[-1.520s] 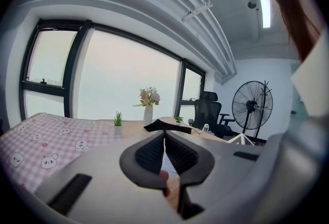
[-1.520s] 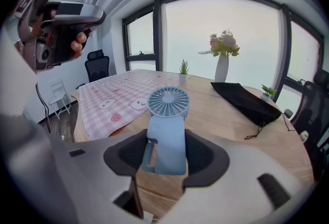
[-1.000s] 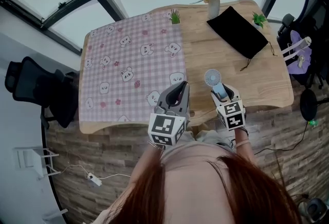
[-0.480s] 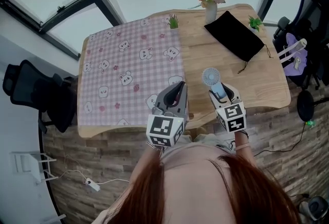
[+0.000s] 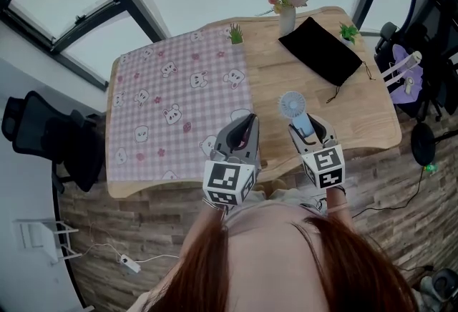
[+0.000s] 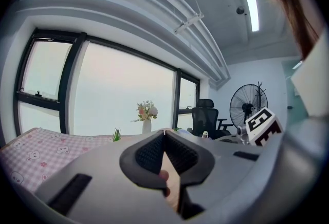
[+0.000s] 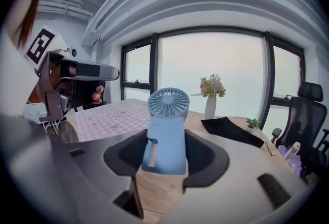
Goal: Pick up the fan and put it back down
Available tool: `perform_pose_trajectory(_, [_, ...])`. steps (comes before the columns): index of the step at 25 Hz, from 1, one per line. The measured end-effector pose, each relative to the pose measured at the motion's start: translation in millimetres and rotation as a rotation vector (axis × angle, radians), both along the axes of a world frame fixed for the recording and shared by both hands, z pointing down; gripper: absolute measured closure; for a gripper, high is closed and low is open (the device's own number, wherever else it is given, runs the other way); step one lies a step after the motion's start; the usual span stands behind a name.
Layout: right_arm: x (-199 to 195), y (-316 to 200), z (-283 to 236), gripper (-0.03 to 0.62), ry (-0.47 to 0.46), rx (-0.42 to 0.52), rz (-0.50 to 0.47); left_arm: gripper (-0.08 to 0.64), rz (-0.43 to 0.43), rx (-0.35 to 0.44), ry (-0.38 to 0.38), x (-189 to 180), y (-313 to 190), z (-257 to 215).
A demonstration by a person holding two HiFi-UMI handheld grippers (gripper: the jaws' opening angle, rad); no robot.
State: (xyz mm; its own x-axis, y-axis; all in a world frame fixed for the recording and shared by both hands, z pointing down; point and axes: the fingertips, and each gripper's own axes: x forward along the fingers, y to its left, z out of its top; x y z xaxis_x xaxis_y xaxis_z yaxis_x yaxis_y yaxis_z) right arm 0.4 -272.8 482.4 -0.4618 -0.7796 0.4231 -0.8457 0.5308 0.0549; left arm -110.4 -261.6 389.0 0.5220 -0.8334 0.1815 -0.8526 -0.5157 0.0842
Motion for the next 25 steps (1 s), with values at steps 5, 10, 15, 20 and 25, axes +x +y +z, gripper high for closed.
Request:
perform_pose_trajectory(5, [0.4, -0.2, -18.4, 0.379, -0.032, 0.035, 0.014, 0.548, 0.003, 0.011, 0.004, 1.7, -1.1, -5.1])
perform_pose_trajectory(10, [2.0, -0.8, -33.6, 0.379, -0.076, 0.061, 0.025, 0.548, 0.006, 0.028, 0.004, 4.7, -2.0, -10.2])
perform_pose_trajectory(15, [2.3, -0.5, -46.9, 0.379, -0.101, 0.083, 0.028, 0.548, 0.006, 0.044, 0.006, 5.7, -2.9, -16.8])
perform_pose_trajectory(20, [6.0, 0.5, -58.2, 0.379, -0.152, 0.093, 0.042, 0.548, 0.007, 0.056, 0.005, 7.1, -3.5, -22.2])
perform_pose_trajectory(25, [9.8, 2.6, -70.5, 0.379, -0.177, 0.122, 0.042, 0.548, 0.007, 0.073, -0.004, 9.3, -3.7, -27.7])
